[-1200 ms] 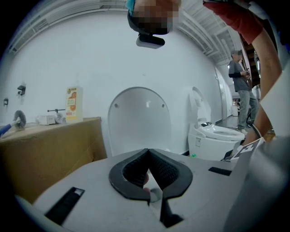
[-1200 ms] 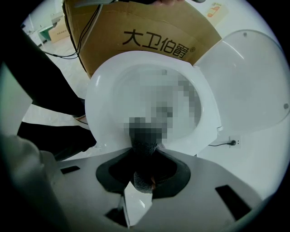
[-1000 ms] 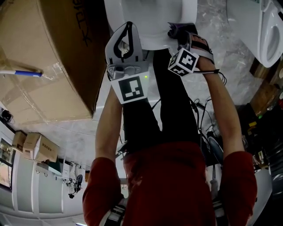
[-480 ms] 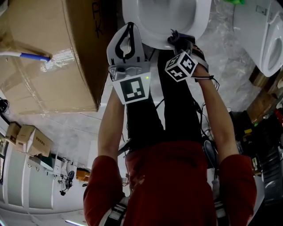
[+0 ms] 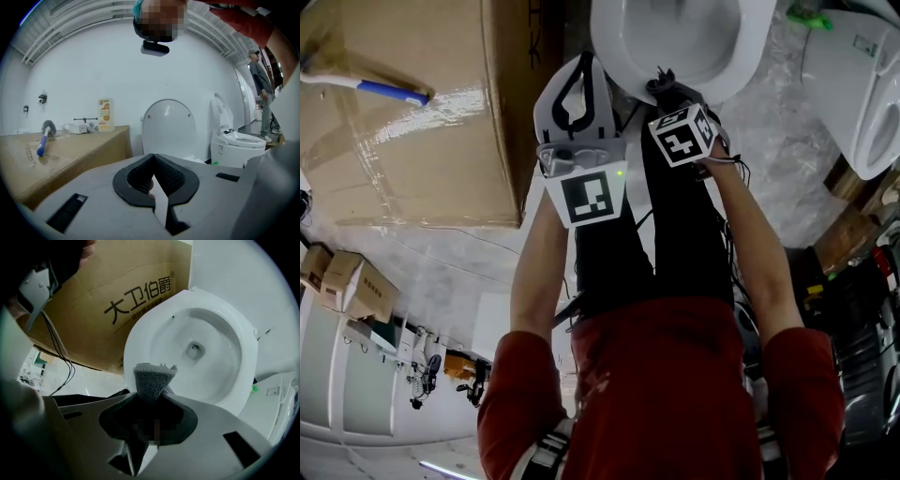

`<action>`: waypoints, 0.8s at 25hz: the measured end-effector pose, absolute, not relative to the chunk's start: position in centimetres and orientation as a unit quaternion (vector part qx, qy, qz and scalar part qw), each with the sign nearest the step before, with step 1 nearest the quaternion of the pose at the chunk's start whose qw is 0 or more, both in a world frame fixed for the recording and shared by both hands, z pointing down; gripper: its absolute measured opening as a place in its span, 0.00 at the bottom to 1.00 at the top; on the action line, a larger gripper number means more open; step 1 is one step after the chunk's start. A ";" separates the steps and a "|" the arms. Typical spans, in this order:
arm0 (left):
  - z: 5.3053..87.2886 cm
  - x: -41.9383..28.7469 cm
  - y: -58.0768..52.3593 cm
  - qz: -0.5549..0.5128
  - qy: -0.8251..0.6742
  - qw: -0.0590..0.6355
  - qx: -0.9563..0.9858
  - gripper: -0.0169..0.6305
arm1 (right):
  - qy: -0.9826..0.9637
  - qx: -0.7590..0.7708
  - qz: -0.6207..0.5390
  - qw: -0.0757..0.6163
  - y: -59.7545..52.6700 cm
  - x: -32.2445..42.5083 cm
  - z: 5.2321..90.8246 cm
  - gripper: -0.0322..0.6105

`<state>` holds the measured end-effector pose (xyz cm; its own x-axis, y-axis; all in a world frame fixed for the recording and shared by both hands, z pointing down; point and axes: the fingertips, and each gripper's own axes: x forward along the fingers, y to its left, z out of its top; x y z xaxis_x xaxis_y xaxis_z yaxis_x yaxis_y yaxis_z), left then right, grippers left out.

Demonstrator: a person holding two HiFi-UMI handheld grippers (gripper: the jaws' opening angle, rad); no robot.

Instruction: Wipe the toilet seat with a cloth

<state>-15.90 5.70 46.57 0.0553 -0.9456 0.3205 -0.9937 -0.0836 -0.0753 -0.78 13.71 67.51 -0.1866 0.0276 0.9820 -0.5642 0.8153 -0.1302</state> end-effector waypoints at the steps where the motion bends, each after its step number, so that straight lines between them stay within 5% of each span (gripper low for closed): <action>1: 46.5 -16.1 5.8 0.146 -0.672 0.082 0.721 0.05 | -0.732 0.185 0.252 0.605 13.7 -1.4 67.5 0.18; 20: 45.2 -19.4 6.3 0.137 -0.686 0.073 0.711 0.05 | -0.776 0.126 0.226 0.575 11.2 -10.4 67.2 0.18</action>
